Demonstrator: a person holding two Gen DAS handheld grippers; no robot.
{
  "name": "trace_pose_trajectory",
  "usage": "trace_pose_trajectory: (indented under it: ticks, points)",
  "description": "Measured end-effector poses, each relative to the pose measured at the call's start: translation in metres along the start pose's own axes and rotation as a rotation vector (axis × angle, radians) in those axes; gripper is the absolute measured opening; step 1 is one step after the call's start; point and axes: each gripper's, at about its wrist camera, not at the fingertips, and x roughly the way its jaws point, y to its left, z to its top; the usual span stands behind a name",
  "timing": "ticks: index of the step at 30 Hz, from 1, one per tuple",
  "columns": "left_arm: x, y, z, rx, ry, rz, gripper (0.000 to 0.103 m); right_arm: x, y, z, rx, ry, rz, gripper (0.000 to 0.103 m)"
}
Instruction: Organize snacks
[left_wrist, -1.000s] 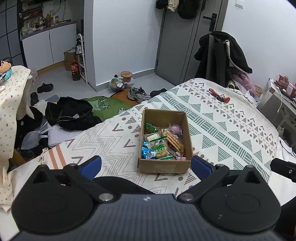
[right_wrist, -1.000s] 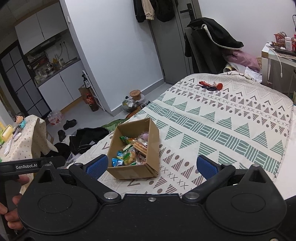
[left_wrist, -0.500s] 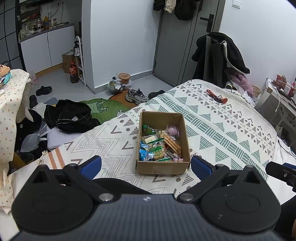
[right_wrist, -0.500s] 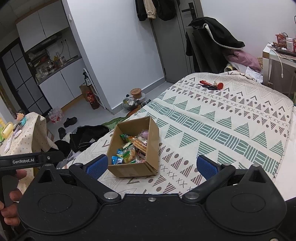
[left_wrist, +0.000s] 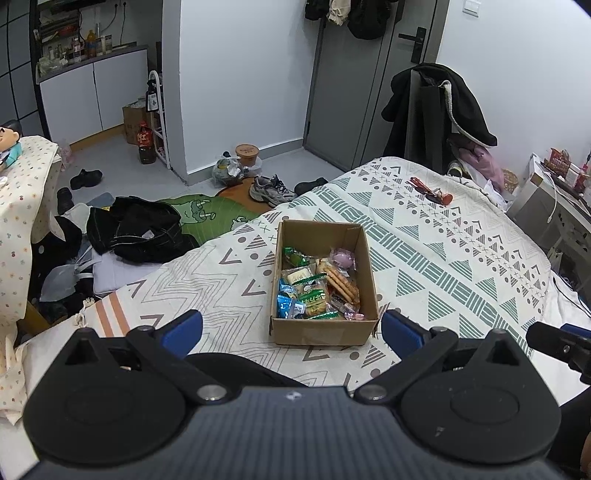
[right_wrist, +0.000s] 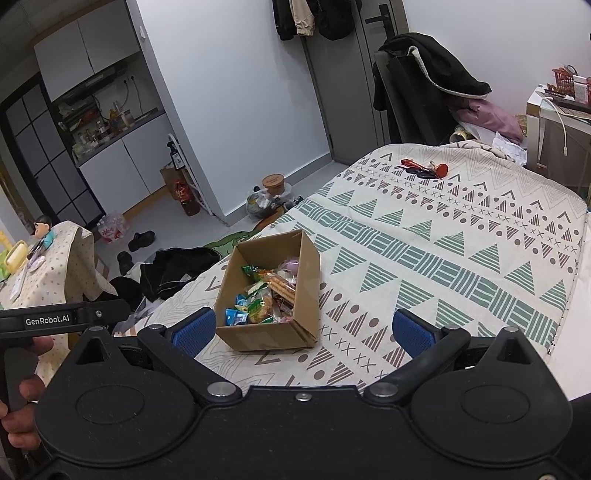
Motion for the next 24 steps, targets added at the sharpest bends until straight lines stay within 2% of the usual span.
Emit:
trace_pose_trajectory:
  ticks: [24]
  points:
    - [-0.0001, 0.0004, -0.0033, -0.001, 0.012, 0.000, 0.102, -0.0005, 0.0016, -0.0002, -0.004, 0.002, 0.005, 0.103]
